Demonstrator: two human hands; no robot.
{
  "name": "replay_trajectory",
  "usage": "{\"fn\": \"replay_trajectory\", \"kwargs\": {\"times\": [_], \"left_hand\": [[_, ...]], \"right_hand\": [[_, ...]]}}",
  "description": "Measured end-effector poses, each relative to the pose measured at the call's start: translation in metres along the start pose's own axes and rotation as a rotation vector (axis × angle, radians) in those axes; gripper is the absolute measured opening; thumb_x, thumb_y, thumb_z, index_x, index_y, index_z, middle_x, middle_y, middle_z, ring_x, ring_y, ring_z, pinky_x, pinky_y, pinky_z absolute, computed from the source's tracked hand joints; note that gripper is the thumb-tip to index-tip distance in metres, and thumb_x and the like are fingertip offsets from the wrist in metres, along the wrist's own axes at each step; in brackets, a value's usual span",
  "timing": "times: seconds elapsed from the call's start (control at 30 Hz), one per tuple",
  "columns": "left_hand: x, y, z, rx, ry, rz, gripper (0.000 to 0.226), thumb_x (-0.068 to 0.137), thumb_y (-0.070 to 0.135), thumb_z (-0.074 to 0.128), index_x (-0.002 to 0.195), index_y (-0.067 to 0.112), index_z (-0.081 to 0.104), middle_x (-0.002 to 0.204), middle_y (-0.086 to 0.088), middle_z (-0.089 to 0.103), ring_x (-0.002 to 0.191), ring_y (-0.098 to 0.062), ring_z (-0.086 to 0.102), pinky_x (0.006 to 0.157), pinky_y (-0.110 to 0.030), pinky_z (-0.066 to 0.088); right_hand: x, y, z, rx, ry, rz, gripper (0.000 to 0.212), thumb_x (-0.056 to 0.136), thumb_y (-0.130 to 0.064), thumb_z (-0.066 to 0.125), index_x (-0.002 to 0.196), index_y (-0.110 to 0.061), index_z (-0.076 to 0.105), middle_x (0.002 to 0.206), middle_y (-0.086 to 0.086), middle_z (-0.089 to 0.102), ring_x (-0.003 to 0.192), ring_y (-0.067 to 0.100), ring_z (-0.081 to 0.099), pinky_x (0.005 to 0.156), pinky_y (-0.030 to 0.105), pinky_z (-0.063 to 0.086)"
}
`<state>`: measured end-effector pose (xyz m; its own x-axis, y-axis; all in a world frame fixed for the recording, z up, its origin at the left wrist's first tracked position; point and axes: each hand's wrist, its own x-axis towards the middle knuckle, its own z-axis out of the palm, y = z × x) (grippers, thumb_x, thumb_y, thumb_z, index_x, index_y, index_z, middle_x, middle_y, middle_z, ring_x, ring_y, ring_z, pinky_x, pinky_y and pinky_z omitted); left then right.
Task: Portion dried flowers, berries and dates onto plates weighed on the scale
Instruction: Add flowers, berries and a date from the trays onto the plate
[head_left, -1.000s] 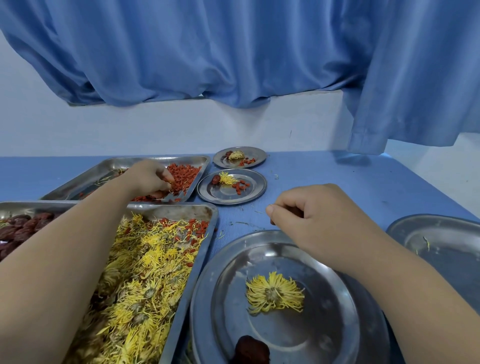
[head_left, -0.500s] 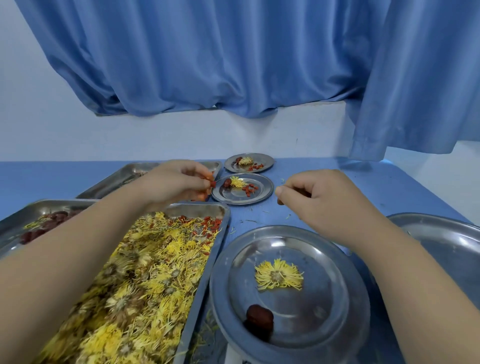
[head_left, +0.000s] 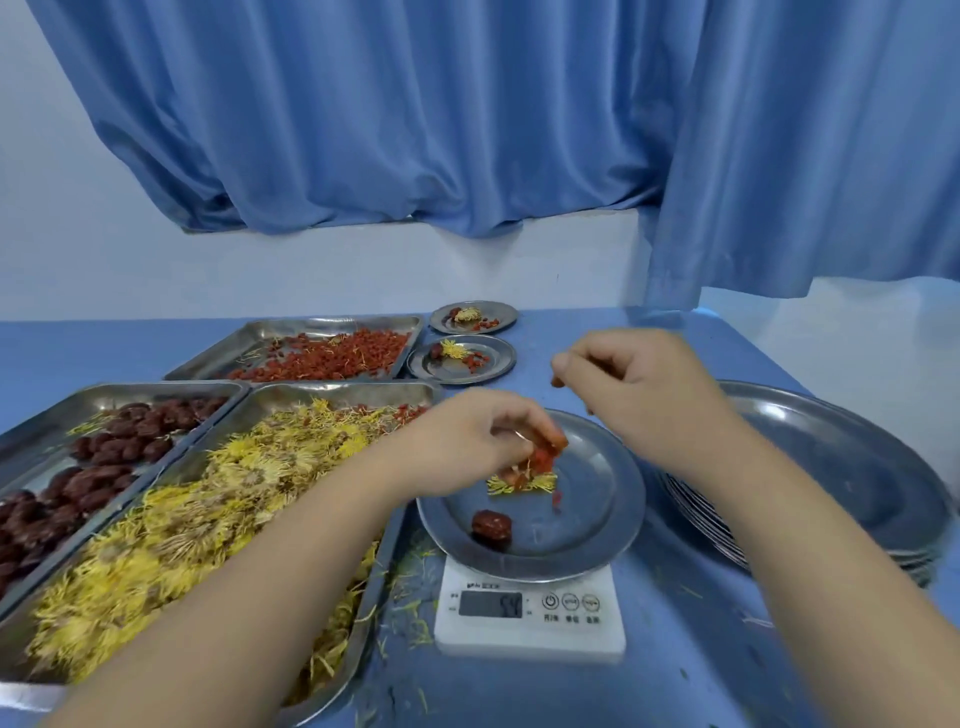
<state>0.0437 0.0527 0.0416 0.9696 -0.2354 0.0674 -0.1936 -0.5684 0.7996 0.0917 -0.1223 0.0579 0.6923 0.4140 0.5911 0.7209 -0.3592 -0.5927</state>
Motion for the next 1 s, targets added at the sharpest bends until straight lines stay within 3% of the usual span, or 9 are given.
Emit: {"fn": "replay_trajectory", "kwargs": {"times": [0.13, 0.2, 0.3, 0.5, 0.6, 0.73, 0.9, 1.0], "left_hand": [[-0.002, -0.001, 0.018, 0.194, -0.005, 0.006, 0.033, 0.092, -0.008, 0.049, 0.108, 0.013, 0.069, 0.104, 0.006, 0.072, 0.091, 0.005, 0.064, 0.080, -0.009, 0.047], [-0.004, -0.001, 0.023, 0.211, 0.039, 0.018, 0.029, 0.091, -0.005, 0.055, 0.102, 0.016, 0.070, 0.098, 0.008, 0.071, 0.083, 0.012, 0.062, 0.071, -0.003, 0.043], [-0.006, -0.003, 0.027, 0.182, 0.138, 0.018, 0.024, 0.087, 0.000, 0.066, 0.099, 0.020, 0.071, 0.092, 0.007, 0.071, 0.079, 0.005, 0.065, 0.067, -0.006, 0.046], [-0.009, -0.011, 0.040, 0.089, 0.284, 0.017, 0.025, 0.082, 0.009, 0.074, 0.096, 0.030, 0.070, 0.087, 0.015, 0.069, 0.068, 0.001, 0.062, 0.063, -0.013, 0.050], [-0.012, -0.017, 0.046, -0.055, 0.335, 0.010, 0.023, 0.092, 0.008, 0.062, 0.100, 0.029, 0.069, 0.093, 0.014, 0.074, 0.085, 0.001, 0.069, 0.078, -0.018, 0.053], [-0.018, -0.021, 0.049, -0.037, 0.379, 0.036, 0.026, 0.096, 0.009, 0.056, 0.104, 0.031, 0.067, 0.094, 0.018, 0.074, 0.092, 0.002, 0.067, 0.083, -0.021, 0.052], [-0.022, -0.026, 0.059, 0.067, 0.456, 0.051, 0.031, 0.084, 0.005, 0.069, 0.097, 0.033, 0.070, 0.090, 0.014, 0.070, 0.084, 0.001, 0.064, 0.073, -0.011, 0.051], [-0.022, -0.027, 0.059, 0.076, 0.472, 0.051, 0.029, 0.083, 0.007, 0.072, 0.099, 0.031, 0.070, 0.092, 0.011, 0.071, 0.085, 0.000, 0.065, 0.078, -0.017, 0.054]], "right_hand": [[-0.049, 0.004, 0.008, -0.110, 0.091, -0.066, 0.030, 0.086, -0.026, 0.055, 0.060, -0.011, 0.056, 0.053, 0.000, 0.048, 0.055, 0.012, 0.045, 0.055, 0.028, 0.039], [-0.071, 0.007, 0.015, -0.127, 0.119, -0.080, 0.027, 0.087, -0.026, 0.054, 0.063, -0.013, 0.059, 0.055, -0.005, 0.049, 0.058, 0.013, 0.046, 0.056, 0.033, 0.041], [-0.088, 0.014, 0.023, -0.154, 0.133, -0.092, 0.028, 0.088, -0.028, 0.051, 0.067, -0.014, 0.062, 0.059, -0.009, 0.048, 0.058, 0.009, 0.043, 0.056, 0.032, 0.042], [-0.093, 0.021, 0.021, -0.182, 0.172, -0.101, 0.026, 0.088, -0.023, 0.054, 0.067, -0.012, 0.062, 0.058, -0.005, 0.048, 0.058, 0.014, 0.045, 0.054, 0.037, 0.042], [-0.092, 0.026, 0.018, -0.184, 0.207, -0.091, 0.029, 0.089, -0.025, 0.052, 0.064, -0.012, 0.058, 0.057, -0.004, 0.048, 0.058, 0.015, 0.046, 0.055, 0.037, 0.042], [-0.089, 0.031, 0.018, -0.183, 0.215, -0.085, 0.032, 0.089, -0.026, 0.051, 0.061, -0.011, 0.054, 0.055, -0.003, 0.047, 0.057, 0.016, 0.045, 0.053, 0.037, 0.041], [-0.089, 0.034, 0.018, -0.203, 0.217, -0.091, 0.031, 0.089, -0.024, 0.052, 0.062, -0.008, 0.056, 0.054, -0.001, 0.047, 0.057, 0.019, 0.045, 0.054, 0.038, 0.042], [-0.090, 0.034, 0.019, -0.200, 0.205, -0.088, 0.031, 0.089, -0.026, 0.051, 0.064, -0.008, 0.058, 0.055, 0.000, 0.049, 0.058, 0.019, 0.046, 0.056, 0.037, 0.042]]}}
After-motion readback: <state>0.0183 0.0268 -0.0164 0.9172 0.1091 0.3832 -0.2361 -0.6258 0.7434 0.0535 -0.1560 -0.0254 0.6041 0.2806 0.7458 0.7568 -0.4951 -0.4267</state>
